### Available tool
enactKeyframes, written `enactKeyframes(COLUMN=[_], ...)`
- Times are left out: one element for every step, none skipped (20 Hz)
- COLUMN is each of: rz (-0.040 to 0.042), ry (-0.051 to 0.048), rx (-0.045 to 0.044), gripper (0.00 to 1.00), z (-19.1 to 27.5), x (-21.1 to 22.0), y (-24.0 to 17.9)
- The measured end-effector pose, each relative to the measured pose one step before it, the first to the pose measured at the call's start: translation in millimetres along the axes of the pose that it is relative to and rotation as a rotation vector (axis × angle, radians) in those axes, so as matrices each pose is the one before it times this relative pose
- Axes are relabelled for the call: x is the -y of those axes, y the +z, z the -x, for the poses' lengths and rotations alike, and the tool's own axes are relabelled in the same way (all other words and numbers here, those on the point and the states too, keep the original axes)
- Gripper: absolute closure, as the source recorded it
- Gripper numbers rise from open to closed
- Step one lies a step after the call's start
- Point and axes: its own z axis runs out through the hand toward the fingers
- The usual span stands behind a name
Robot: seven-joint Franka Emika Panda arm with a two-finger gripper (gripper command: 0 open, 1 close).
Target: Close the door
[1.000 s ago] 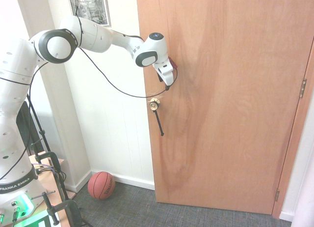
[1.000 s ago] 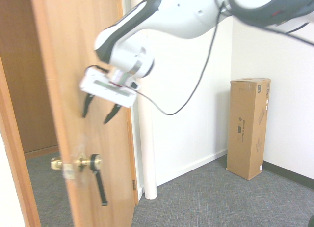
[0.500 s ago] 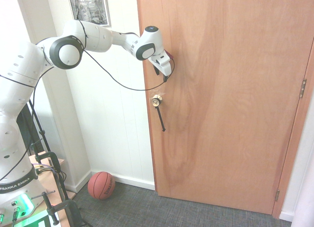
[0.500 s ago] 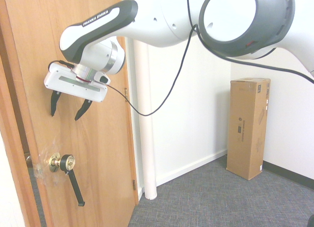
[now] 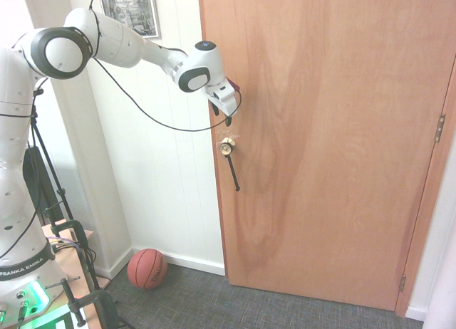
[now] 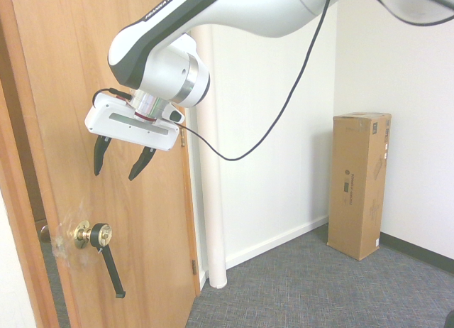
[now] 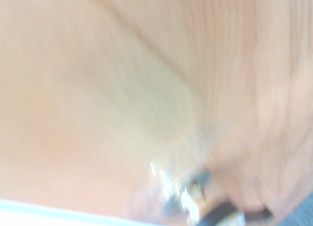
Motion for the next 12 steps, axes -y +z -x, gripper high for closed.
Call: enactKeyframes(rz=[-0.00625, 0.00781, -0.00522, -0.01438, -0.00492, -0.01558, -0.02442, -0.01123, -0.01922, -0.02248, -0.01558, -0.02665], ry=[-0.00899, -0.00613, 0.00396, 0.00171, 0.0007, 0.01252, 0.01112, 0.00205, 0.01072, 0.0103, 0.0027, 0.01177], rx=[-0.00173, -0.00612, -0.00075, -0.00334, -0.01019, -0.00456, -0.00315, -0.00963, -0.01234, -0.00134, -0.00894, -0.00719], gripper=[1.0, 1.0, 1.0, 1.0, 1.0, 1.0, 1.0, 1.0, 1.0, 1.0, 1.0, 1.0], z=[4.58, 8.98, 6.34, 2.33, 3.51, 1.22, -2.56, -0.24, 0.72, -2.14, 0.56, 0.32], x=[-10.3, -6.15, -1.87, -4.03, -1.22, 1.76, -1.94, -0.28, 3.34, 0.34, 3.15, 4.57], y=[3.3, 3.78, 2.27, 3.72, 3.03, 0.83, 1.42, 0.87, -1.56, -1.52, -2.91, -3.42])
